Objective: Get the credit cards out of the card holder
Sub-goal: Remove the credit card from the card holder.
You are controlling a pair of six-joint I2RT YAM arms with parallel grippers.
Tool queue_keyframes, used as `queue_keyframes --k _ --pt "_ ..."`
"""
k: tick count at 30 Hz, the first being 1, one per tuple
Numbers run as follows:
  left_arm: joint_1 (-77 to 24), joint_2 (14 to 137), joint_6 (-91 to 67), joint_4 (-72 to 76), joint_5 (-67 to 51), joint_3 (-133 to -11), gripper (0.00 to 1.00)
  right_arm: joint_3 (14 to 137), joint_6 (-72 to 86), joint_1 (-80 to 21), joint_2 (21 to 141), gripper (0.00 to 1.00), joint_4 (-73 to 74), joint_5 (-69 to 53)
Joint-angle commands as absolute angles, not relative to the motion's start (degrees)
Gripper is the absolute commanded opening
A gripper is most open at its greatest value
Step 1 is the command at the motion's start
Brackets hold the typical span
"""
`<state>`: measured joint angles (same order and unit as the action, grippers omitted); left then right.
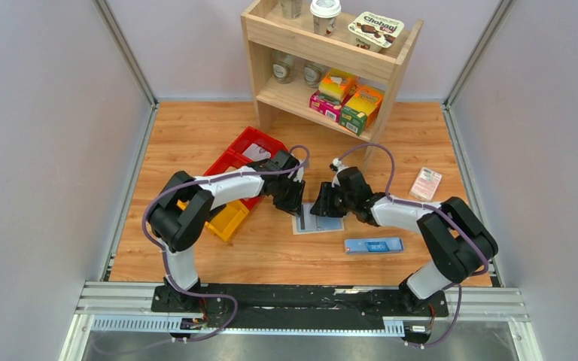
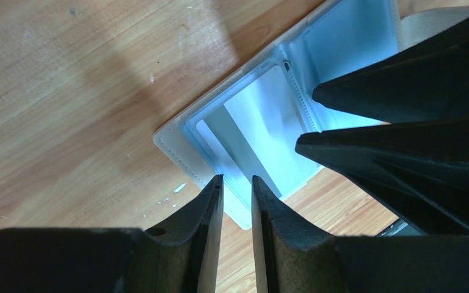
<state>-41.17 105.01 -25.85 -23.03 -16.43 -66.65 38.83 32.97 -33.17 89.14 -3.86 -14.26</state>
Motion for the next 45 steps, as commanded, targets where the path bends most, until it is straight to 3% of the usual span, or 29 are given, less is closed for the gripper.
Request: queue_keyframes --k 1,18,25,35,39,45 --pt "-41.31 107.31 -25.75 -26.01 -17.66 -69.87 0.31 38.23 32.87 -32.70 89.29 0.39 -7.12 -16.61" --pt "-42.36 111.27 -24.35 -28.74 -17.14 -74.09 0.30 35.07 36.38 -31.73 92.02 0.31 -16.69 -25.31" --pt "-42.98 113.20 -23.82 -33.39 -10.65 -75.32 0.28 33.13 39.46 -29.36 90.35 0.19 -24.51 -34.00" --pt "-44.03 114.70 -23.82 -35.86 -7.12 -76.73 0.26 33.66 42.01 -29.44 92.46 0.01 -27.60 -36.21" --pt "-44.03 115.05 -23.91 -35.68 -7.12 -76.90 0.26 34.63 42.19 -29.44 95.18 0.04 -27.69 -38.14" --pt "-44.30 115.31 -23.82 -34.72 -8.17 -76.99 0.26 37.43 41.93 -30.06 101.33 0.20 -25.15 -40.17"
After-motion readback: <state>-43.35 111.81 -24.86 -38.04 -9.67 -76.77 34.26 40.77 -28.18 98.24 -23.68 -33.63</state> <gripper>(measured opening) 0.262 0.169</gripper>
